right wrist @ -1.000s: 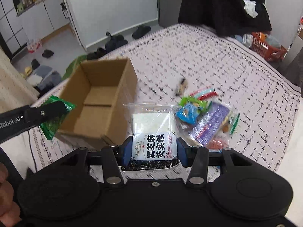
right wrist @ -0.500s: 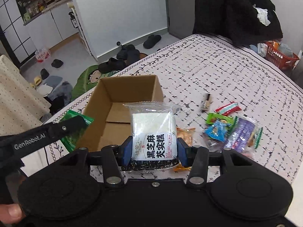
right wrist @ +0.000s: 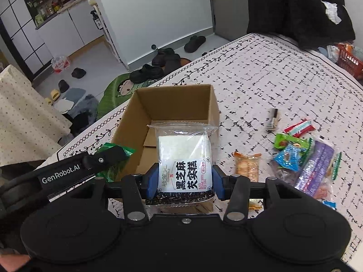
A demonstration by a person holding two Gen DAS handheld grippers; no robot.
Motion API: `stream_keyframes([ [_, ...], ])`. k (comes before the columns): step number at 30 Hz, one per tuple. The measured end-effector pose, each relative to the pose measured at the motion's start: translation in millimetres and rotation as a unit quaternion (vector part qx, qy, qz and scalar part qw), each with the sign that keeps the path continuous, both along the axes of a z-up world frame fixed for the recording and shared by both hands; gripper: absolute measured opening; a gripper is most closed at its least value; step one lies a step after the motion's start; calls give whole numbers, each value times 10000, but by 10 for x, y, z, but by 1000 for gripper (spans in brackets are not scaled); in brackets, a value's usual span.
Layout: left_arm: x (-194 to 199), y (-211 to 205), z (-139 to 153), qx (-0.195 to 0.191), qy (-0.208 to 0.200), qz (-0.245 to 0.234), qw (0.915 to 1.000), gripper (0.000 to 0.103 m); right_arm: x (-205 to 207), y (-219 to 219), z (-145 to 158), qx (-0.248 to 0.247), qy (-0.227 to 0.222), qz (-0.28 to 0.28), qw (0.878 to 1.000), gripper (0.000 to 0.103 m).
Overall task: Organize snacks
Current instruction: 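Lower both packets into the cardboard box and open both tools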
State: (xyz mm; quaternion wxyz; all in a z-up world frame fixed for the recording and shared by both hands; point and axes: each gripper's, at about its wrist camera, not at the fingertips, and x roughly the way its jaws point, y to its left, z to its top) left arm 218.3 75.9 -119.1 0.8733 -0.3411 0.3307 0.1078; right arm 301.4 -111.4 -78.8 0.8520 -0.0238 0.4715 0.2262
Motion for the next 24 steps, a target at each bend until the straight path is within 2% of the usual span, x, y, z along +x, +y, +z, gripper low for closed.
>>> stream_keyframes([
  [3, 6, 28, -24, -43, 77, 111, 9999, 38, 39, 38, -31, 18, 28, -6, 10000, 47],
  [5, 6, 45, -43, -77, 175, 203, 9996, 50, 59, 63, -41, 30, 37, 9, 10000, 47],
  [7, -9, 47, -52, -78, 202, 252, 9994, 54, 83, 85, -50, 57, 53, 16, 10000, 47],
  [11, -39, 55, -63, -59, 291, 391, 9988, 56, 98, 116, -49, 120, 100, 70, 9999, 49],
  [15, -67, 67, -54, -67, 307, 470, 9984, 64, 116, 68, 22, 177, 6, -8, 9998, 61],
  [17, -78, 49, -54, -50, 296, 460, 9985, 71, 116, 16, 65, 189, -60, -90, 9998, 64],
  [20, -94, -6, -38, 22, 288, 427, 9987, 73, 92, -76, 106, 183, -98, -185, 9996, 69],
  [22, -105, -47, -17, 61, 238, 400, 9989, 75, 71, -149, 117, 128, -129, -240, 9995, 78],
  [24, -115, -91, 9, 126, 165, 376, 9991, 78, 32, -237, 110, 77, -154, -292, 9994, 80],
])
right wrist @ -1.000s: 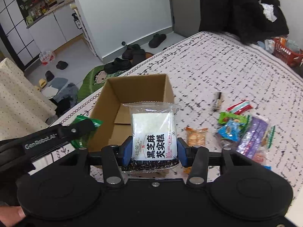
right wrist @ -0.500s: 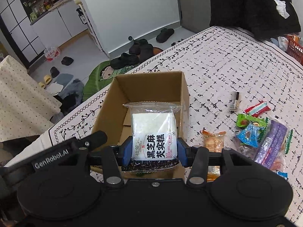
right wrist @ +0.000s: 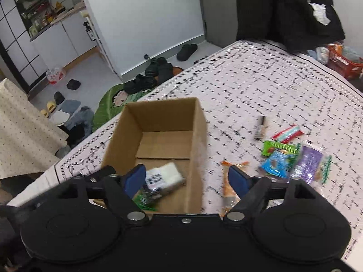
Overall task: Organize snacks
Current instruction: 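Lower both packets into the cardboard box and open both tools, then grasp the orange biscuit pack with the left tool while the right tool grasps the blue packet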
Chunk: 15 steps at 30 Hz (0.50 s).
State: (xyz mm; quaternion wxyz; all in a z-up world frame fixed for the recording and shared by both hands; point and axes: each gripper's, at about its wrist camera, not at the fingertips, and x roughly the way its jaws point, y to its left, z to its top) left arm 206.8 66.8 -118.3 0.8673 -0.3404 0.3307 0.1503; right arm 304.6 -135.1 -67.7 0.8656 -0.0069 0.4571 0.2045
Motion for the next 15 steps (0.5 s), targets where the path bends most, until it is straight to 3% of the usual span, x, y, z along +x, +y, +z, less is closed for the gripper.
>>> stream_keyframes([
  [9, 2, -189, 96, 321, -83, -124, 9994, 81, -102, -520, -118, -70, 107, -529, 9985, 85],
  [12, 27, -264, 116, 396, -111, -284, 9987, 90, -137, -694, -149, -40, 148, -692, 9975, 86],
  [15, 44, -333, 122, 458, -62, -382, 9982, 91, -173, -833, -186, -65, 124, -788, 9968, 87],
])
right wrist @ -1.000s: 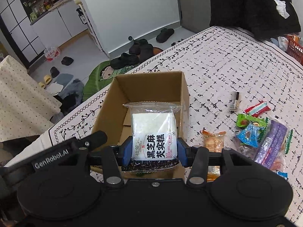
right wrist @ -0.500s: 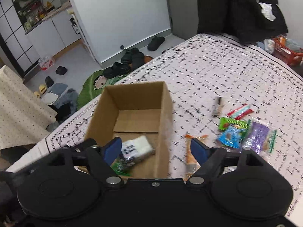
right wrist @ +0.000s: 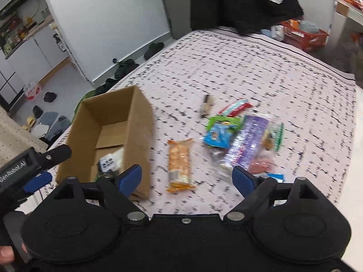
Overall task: Organize snacks
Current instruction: 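Grasp the orange biscuit pack with the left tool while the right tool grasps the blue packet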
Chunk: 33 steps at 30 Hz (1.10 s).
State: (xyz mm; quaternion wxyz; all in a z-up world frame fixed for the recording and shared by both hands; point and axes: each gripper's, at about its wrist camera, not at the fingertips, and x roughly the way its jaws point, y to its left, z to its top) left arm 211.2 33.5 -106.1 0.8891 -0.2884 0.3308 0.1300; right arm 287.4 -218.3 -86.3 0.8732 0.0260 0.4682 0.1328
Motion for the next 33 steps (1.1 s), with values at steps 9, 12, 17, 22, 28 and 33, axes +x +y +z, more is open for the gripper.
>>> stream_keyframes([
  [9, 2, -288, 96, 243, -238, -488, 9982, 91, -49, -427, -204, 296, 68, -523, 9982, 89],
  [12, 19, -439, 126, 371, -267, -726, 9963, 91, -74, -520, -250, 417, 38, -593, 9974, 89],
  [17, 31, -669, 108, 552, -236, -1007, 9931, 91, -77, -693, -348, 689, -45, -710, 9951, 83],
  [22, 40, -909, 112, 764, -237, -1288, 9884, 90, -59, -891, -495, 1075, 39, -1019, 9890, 74],
  [28, 84, -1191, 118, 882, -260, -1566, 9834, 88, -56, -1140, -623, 1300, 114, -1526, 9796, 73],
  [33, 172, -1386, 40, 954, -131, -1675, 9812, 83, -48, -1276, -765, 1479, 352, -1825, 9714, 67],
])
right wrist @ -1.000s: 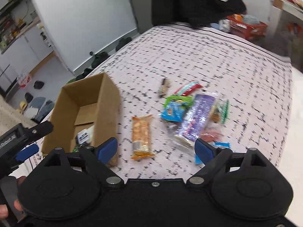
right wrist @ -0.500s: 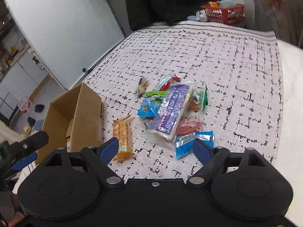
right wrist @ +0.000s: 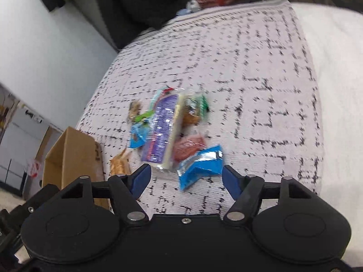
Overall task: Organize snacks
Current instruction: 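Grasp the orange biscuit pack with the left tool while the right tool grasps the blue packet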
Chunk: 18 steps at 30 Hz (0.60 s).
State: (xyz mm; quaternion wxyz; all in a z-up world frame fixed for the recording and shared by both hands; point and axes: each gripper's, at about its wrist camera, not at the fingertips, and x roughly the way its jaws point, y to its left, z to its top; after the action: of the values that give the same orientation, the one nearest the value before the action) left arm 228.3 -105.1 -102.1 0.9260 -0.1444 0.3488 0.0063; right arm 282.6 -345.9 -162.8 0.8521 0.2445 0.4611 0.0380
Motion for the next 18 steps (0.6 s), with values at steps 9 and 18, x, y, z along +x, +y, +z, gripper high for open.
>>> stream_keyframes([
  [9, 198, -209, -244, 213, 392, -59, 9990, 75, 86, -91, -229, 264, 373, -108, 9989, 60],
  [18, 467, -283, -526, 416, 665, 28, 9969, 71, 211, -89, -364, 291, 449, -5, 9986, 57],
])
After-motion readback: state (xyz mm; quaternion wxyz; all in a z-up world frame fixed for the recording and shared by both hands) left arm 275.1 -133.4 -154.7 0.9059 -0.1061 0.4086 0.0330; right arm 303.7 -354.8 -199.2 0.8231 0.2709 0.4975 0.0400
